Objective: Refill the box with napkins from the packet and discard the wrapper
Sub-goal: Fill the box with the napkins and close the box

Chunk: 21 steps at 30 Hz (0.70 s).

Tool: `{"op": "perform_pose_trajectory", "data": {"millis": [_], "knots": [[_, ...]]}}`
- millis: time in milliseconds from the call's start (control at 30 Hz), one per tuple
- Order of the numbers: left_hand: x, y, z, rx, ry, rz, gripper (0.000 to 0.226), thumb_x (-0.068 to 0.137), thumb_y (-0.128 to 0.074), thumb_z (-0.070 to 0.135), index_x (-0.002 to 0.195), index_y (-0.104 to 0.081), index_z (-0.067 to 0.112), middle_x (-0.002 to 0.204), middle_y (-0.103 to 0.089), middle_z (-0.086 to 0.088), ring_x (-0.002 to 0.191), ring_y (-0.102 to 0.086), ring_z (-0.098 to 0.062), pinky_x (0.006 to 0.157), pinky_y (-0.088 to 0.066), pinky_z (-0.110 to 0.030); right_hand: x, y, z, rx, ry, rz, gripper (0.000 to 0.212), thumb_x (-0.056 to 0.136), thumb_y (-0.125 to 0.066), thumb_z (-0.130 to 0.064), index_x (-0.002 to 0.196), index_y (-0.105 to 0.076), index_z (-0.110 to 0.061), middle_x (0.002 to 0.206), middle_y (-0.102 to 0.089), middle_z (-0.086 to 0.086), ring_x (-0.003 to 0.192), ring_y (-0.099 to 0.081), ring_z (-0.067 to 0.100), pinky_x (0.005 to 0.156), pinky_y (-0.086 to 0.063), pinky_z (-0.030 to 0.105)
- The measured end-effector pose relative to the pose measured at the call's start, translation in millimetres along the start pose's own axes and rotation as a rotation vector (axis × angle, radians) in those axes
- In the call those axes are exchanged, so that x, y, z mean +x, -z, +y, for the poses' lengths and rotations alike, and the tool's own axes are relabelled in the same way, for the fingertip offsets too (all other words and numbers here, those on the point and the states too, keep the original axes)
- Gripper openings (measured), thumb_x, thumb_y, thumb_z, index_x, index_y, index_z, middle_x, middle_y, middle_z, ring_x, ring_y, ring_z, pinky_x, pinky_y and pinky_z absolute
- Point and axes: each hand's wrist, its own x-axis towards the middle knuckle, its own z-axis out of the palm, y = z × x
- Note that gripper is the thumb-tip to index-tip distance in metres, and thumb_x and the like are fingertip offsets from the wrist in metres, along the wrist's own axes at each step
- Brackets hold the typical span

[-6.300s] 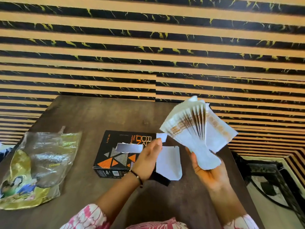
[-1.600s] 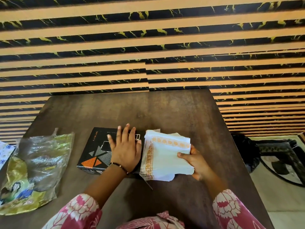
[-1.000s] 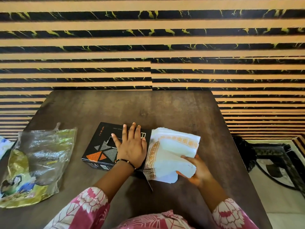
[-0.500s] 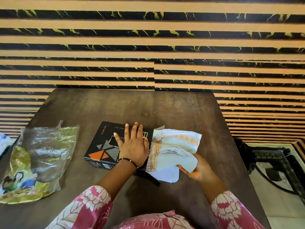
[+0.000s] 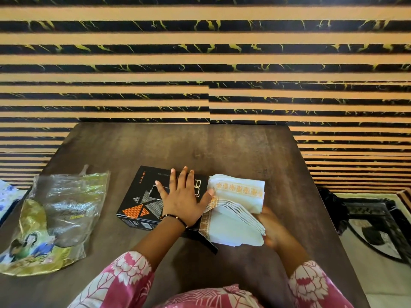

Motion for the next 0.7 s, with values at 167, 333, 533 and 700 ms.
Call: {"op": "perform_pose_trajectory", "data": {"millis": [167,333,533,700], "knots": [[8,10,7,-0.142,0.104,-0.035,0.084,0.077,-0.028,0.078,0.141,-0.03,0.024,0.156,-0.018,0.003,0.146,0.005,-0.023,0.109,0.012,-0.064,2,1,4,-0.049,-0.009,-0.009,0.017,0.085,-0.064,-0.008,0.097,-0.069,-0.019,0.09,-0.075,0.003,0.078,-0.073,0.017,0.062,-0.056,0.027],[13,15,21,0.046,0.119,-0.235,0.098,0.072,-0.062,0.059,0.145,-0.007,0.024,0.158,0.003,-0.003,0.141,0.021,-0.035,0.103,0.009,-0.072,2,1,5,-0.023,-0.029,-0.035,0.018,0.087,-0.063,-0.013,0.101,-0.068,-0.023,0.091,-0.075,-0.001,0.078,-0.072,0.015,0.057,-0.054,0.022],[10,18,17,0.164,0.1,-0.382,0.124,0.066,-0.072,0.053,0.144,0.02,0.022,0.154,0.025,-0.008,0.136,0.031,-0.039,0.102,0.009,-0.071,20,7,11,0.048,-0.17,-0.004,0.035,0.085,-0.056,0.005,0.117,-0.059,-0.01,0.111,-0.068,0.012,0.1,-0.066,0.029,0.077,-0.054,0.038],[6,20,23,0.222,0.172,-0.417,0.131,0.064,-0.076,0.045,0.142,0.026,0.022,0.152,0.031,-0.009,0.135,0.032,-0.041,0.099,0.005,-0.075,26,4,17,0.095,-0.206,0.08,0.031,0.083,-0.056,0.006,0.112,-0.06,-0.005,0.105,-0.069,0.014,0.094,-0.066,0.031,0.075,-0.054,0.038]]}}
